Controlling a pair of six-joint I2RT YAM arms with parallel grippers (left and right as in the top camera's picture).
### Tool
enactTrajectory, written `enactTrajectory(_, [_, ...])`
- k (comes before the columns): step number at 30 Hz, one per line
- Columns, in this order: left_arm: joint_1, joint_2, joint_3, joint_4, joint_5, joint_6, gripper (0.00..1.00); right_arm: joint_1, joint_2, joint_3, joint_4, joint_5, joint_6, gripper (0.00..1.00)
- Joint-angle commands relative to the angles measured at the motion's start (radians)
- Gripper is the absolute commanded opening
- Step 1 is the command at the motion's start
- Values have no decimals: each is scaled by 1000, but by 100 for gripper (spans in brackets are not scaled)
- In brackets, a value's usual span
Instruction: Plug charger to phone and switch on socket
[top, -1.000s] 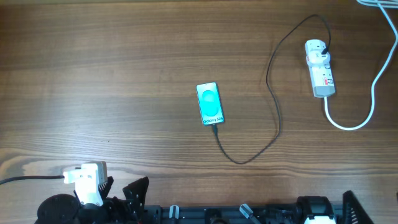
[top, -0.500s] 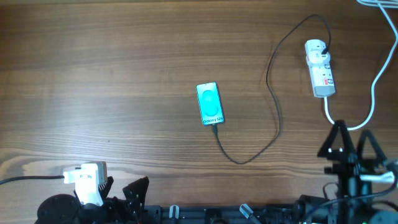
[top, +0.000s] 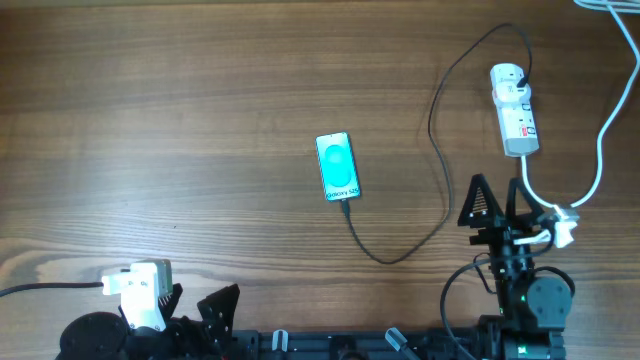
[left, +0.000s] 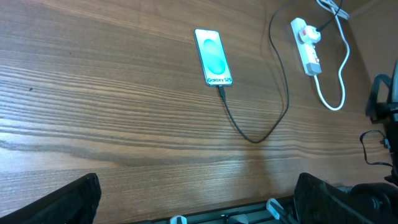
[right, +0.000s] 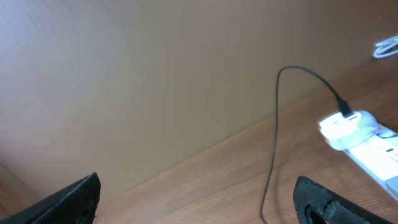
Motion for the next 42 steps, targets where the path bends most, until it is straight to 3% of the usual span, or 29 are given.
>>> enactTrajectory(1, [-2, 0, -1, 2, -3, 5, 100, 9, -10, -5, -96, 32, -111, 100])
enactTrajectory(5, [-2, 0, -1, 3, -3, 5, 100, 9, -10, -5, -98, 55, -149, 100])
enactTrajectory(10, [-2, 0, -1, 2, -3, 5, 100, 9, -10, -5, -98, 54, -411, 100])
enactTrajectory(25, [-2, 0, -1, 30, -48, 5, 100, 9, -8, -5, -98, 54, -409, 100])
enactTrajectory(29, [-2, 0, -74, 356, -51, 19, 100, 9, -8, -5, -98, 54, -409, 100])
enactTrajectory(31, [12, 0, -159, 485, -63, 89, 100, 9, -8, -5, -98, 54, -409, 100])
enactTrajectory(35, [52, -27, -447, 875, -6, 133, 100, 9, -8, -5, -98, 54, -409, 100])
enactTrajectory(38, [52, -166, -686, 1128, 33, 132, 100, 9, -8, -5, -98, 54, -409, 100])
enactTrajectory(42, [56, -306, -900, 1286, 32, 134, 100, 9, -8, -5, -98, 54, -409, 100])
